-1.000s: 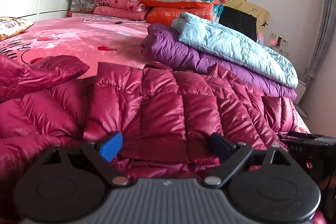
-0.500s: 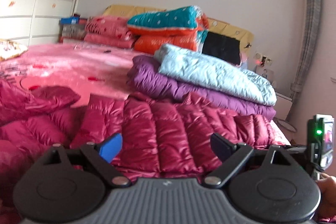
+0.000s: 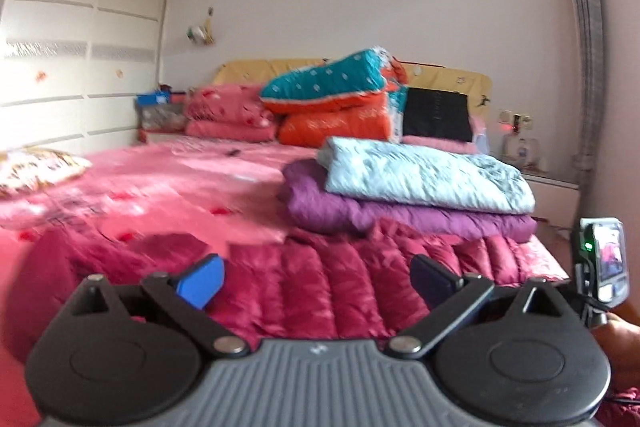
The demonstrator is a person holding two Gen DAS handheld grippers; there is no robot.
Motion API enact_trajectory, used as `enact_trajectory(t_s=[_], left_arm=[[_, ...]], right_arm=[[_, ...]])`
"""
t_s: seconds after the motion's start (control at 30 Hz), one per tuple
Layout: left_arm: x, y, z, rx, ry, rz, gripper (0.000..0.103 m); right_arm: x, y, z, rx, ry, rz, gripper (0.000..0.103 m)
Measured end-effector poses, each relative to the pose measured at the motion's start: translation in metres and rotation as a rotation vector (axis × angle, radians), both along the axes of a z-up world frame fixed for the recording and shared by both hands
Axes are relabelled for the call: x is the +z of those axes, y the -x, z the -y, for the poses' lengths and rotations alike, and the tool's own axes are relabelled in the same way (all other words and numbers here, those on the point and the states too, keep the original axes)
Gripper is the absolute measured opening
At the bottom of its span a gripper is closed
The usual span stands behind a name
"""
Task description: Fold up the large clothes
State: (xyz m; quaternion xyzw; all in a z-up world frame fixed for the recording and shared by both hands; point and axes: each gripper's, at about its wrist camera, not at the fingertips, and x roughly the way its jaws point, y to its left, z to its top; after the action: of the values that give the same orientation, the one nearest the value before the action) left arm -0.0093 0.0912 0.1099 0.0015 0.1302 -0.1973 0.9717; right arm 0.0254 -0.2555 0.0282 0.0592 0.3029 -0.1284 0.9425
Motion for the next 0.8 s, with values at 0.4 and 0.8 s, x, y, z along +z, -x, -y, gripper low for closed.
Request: enact_trajectory(t_s=[0.4, 0.8], left_arm=[[0.064, -0.046, -0.032, 0.149, -0.147, -0.079, 0.102], [0.029, -0.126, -0.009, 0.163, -0.491, -0.348, 0.09]], right_arm=[[0.047, 0.061, -0.016, -0.059, 0.034, 0.098, 0.103], [0.058, 0.087, -0.026, 0.003, 0.095, 0.251, 0.103]])
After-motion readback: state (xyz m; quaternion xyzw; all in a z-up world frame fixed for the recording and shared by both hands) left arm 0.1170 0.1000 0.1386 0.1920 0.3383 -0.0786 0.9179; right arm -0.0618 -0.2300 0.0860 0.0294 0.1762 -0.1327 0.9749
